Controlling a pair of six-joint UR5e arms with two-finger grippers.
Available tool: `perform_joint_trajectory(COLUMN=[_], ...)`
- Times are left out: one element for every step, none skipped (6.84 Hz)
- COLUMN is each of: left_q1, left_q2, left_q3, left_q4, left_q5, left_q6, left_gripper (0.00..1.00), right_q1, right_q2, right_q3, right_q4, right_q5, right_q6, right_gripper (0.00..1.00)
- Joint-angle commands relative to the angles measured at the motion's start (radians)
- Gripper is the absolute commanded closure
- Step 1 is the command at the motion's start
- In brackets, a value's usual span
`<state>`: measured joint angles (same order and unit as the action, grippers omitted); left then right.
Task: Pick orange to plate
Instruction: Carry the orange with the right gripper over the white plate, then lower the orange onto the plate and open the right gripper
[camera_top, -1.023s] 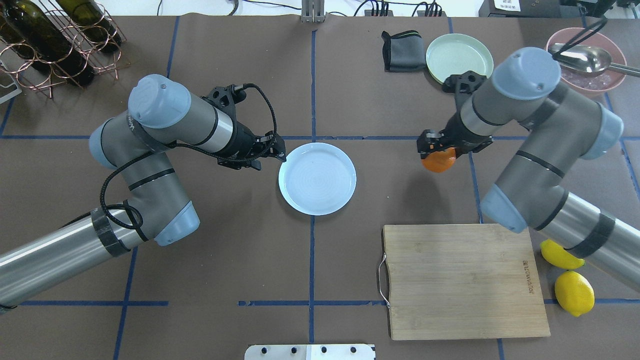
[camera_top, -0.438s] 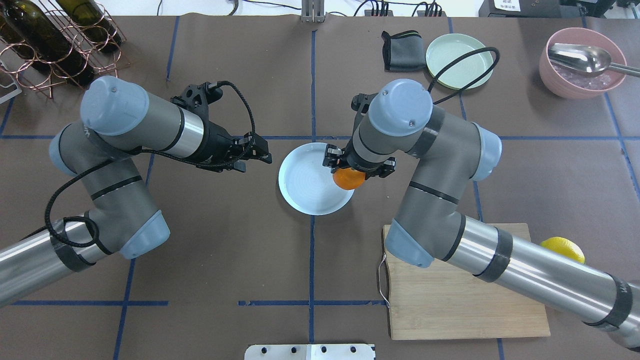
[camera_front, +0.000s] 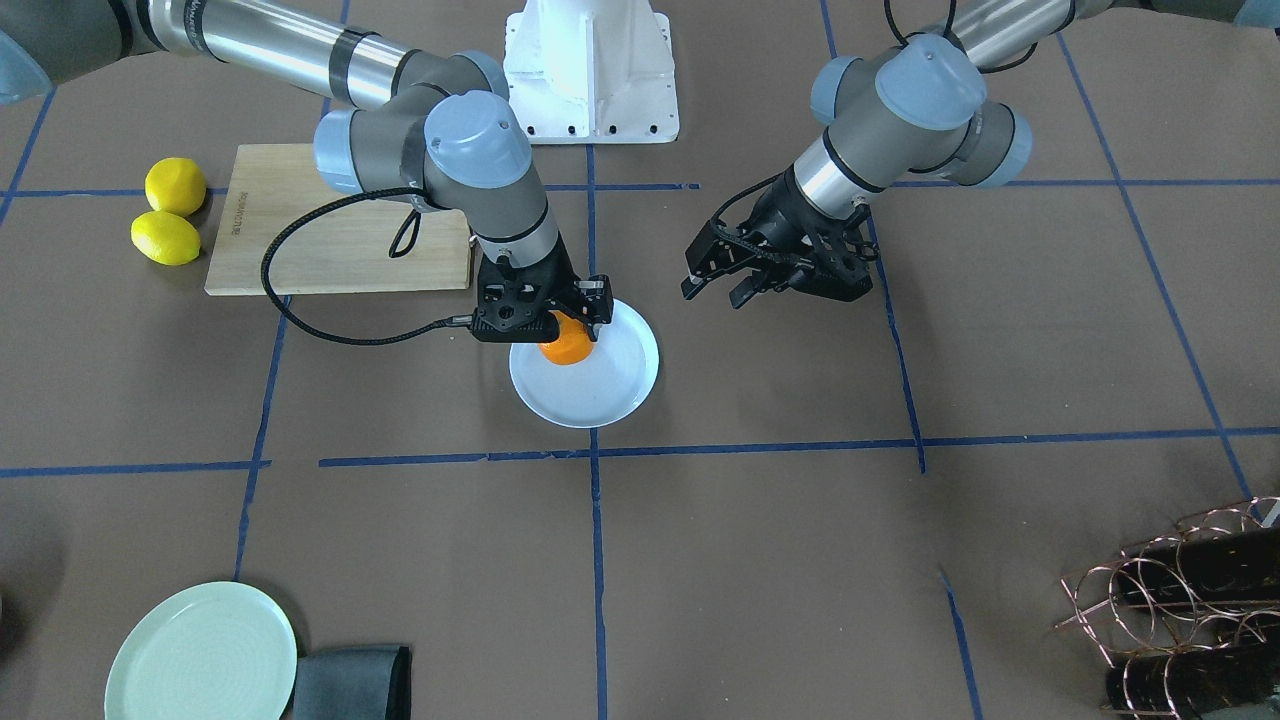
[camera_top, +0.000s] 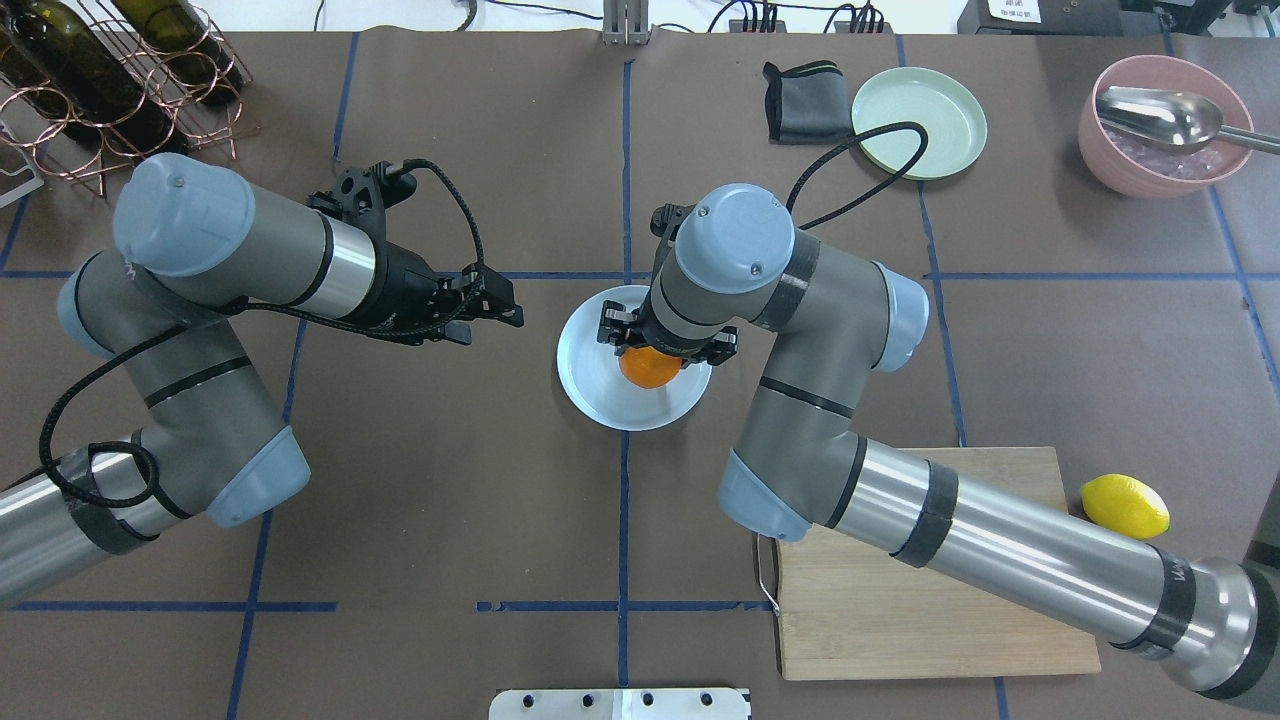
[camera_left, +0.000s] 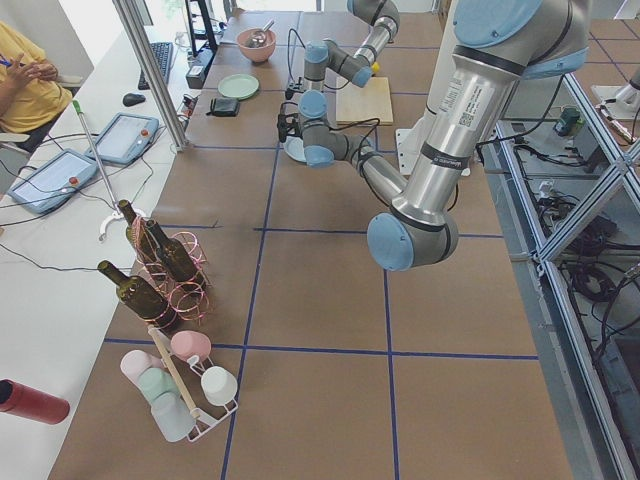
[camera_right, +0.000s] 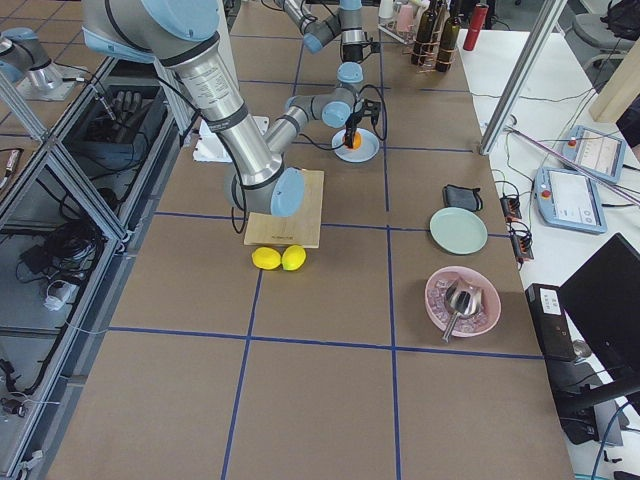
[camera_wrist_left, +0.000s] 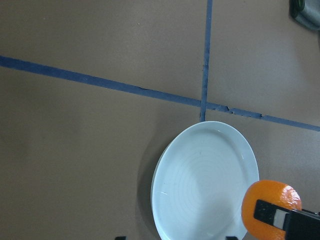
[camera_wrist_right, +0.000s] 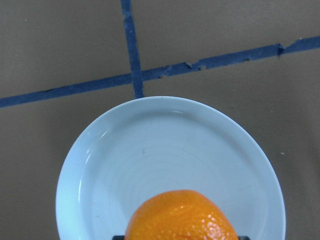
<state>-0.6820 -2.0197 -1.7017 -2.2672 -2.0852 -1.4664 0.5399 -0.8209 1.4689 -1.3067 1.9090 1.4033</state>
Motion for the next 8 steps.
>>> perform_joint_trajectory(left_q1=[-0.001, -0.001, -0.001, -0.001, -0.001, -0.001, -0.001, -0.002], left_q2=[0.004, 0.004, 0.004, 0.004, 0.004, 0.004, 0.003, 0.004], left_q3=[-0.001, -0.001, 0.001, 0.001, 0.002, 0.004, 0.005, 0.005], left_q4=[0.0, 0.0, 0.0, 0.0, 0.0, 0.0, 0.0, 0.0], left_q5=[0.001, 0.001, 0.001, 0.001, 0.001, 0.001, 0.001, 0.001], left_q6=[0.0, 0.0, 0.0, 0.001, 0.001, 0.001, 0.001, 0.001], left_gripper=[0.27, 0.27, 0.27, 0.27, 0.27, 0.27, 0.27, 0.27], right_q1=[-0.001, -0.001, -0.001, -0.005, -0.015, -0.015, -0.015, -0.023], right_q2=[0.041, 0.051, 0.054, 0.055, 0.054, 0.052, 0.051, 0.051], right_q3=[-0.05, -0.076, -0.087, -0.096, -0.096, -0.096, -0.096, -0.093], right_q4=[0.009, 0.01, 0.009, 0.009, 0.009, 0.009, 0.009, 0.009], right_q5=[-0.001, -0.002, -0.008, -0.024, -0.048, -0.048, -0.048, -0.05], right_q6=[0.016, 0.013, 0.013, 0.013, 0.013, 0.016, 0.019, 0.017], right_gripper=[1.0, 1.0, 1.0, 1.0, 1.0, 1.0, 0.92, 0.01])
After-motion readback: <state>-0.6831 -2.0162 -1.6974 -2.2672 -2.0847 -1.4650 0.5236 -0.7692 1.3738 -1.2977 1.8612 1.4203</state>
